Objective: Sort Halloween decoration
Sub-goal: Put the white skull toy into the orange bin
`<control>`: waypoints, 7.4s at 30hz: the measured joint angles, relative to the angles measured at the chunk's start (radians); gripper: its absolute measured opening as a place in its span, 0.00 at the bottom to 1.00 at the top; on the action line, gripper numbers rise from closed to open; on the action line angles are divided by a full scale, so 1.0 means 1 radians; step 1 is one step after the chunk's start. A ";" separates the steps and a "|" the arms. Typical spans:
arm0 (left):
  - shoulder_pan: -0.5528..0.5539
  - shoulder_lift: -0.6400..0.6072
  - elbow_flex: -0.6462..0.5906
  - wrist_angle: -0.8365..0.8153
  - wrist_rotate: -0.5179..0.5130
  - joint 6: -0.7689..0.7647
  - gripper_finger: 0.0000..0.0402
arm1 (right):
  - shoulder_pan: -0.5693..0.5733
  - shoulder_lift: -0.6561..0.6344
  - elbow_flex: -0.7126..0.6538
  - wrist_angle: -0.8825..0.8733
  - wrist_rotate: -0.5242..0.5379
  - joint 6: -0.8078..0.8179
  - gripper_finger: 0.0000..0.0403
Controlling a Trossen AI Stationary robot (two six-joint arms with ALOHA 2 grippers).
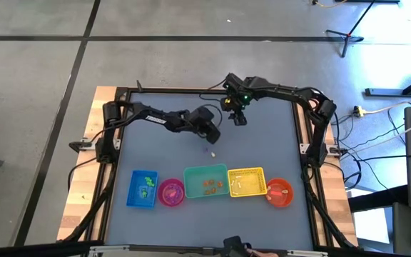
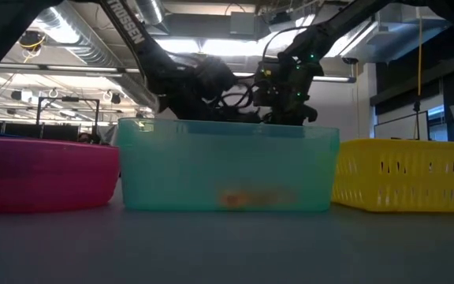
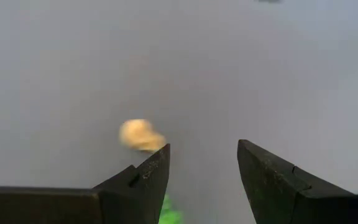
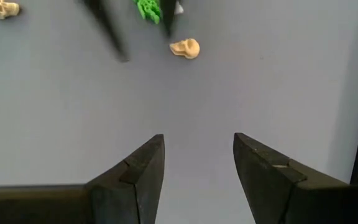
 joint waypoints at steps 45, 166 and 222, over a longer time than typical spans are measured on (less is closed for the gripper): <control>-0.019 0.089 0.001 0.069 -0.296 -0.114 0.43 | 0.000 0.001 0.000 0.026 -0.001 0.000 0.47; -0.480 -0.708 0.000 -0.762 -0.656 -0.016 0.43 | 0.307 -0.099 -0.323 -0.046 0.200 0.158 0.23; -0.593 -0.709 -0.039 -0.841 -0.669 -0.085 0.43 | 0.327 -0.253 -0.150 -0.565 0.034 0.187 0.47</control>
